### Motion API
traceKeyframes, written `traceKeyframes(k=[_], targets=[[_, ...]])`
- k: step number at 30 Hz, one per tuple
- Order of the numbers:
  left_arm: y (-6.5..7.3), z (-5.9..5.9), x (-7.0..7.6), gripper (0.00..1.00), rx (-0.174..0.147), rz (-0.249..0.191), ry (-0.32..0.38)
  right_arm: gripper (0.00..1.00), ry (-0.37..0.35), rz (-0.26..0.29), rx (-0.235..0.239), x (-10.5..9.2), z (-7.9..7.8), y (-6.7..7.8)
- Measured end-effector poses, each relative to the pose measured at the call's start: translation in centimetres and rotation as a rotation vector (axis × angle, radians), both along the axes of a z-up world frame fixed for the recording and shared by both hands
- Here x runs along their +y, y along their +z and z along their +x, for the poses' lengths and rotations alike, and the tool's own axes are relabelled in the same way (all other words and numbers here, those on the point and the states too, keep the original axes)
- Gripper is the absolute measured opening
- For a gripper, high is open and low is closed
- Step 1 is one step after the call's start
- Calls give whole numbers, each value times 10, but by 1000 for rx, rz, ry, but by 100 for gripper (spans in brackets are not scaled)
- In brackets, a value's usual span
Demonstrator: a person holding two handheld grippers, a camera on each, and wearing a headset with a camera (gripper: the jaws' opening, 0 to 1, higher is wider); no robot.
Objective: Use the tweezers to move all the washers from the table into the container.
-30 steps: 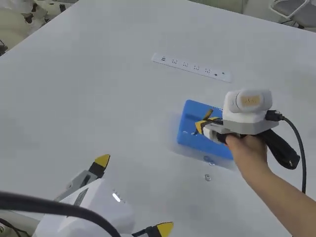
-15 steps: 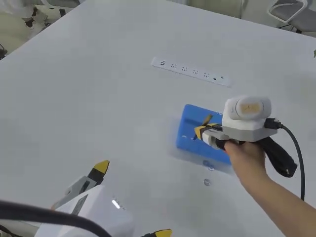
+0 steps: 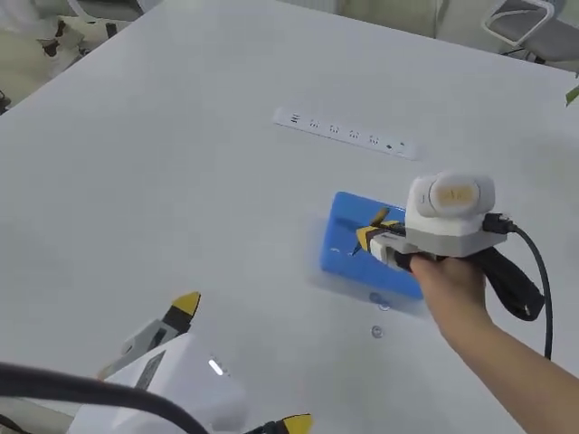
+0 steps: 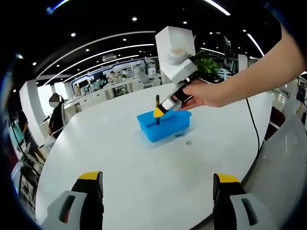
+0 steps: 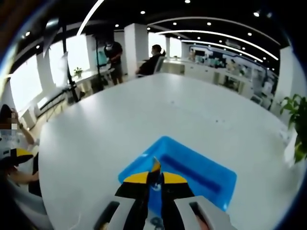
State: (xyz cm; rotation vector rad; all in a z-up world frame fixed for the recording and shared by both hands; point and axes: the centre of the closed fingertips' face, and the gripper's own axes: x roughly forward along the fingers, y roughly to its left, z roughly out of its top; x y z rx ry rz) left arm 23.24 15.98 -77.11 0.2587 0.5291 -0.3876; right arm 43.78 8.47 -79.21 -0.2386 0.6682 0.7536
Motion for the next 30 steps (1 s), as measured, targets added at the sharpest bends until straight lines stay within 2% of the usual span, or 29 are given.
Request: traceKeyframes(k=[3,6,14,22,30], targets=[[1,0,0,97,-3,1,-1,5,-6,24,-9,-2,-2,10],[1,-1,1,98,-3,12,2,5,-25,78,-11,-3,-8,24],[3,-1,2,97,-11,14,6,5,-45,141,-24,-13,-27,49],[3,-1,3,96,-14,29,7,5,-50,147,-18,-20,-48,51],[4,0,5,96,-23,30,14,5,-73,136,31,-32,-72,31]])
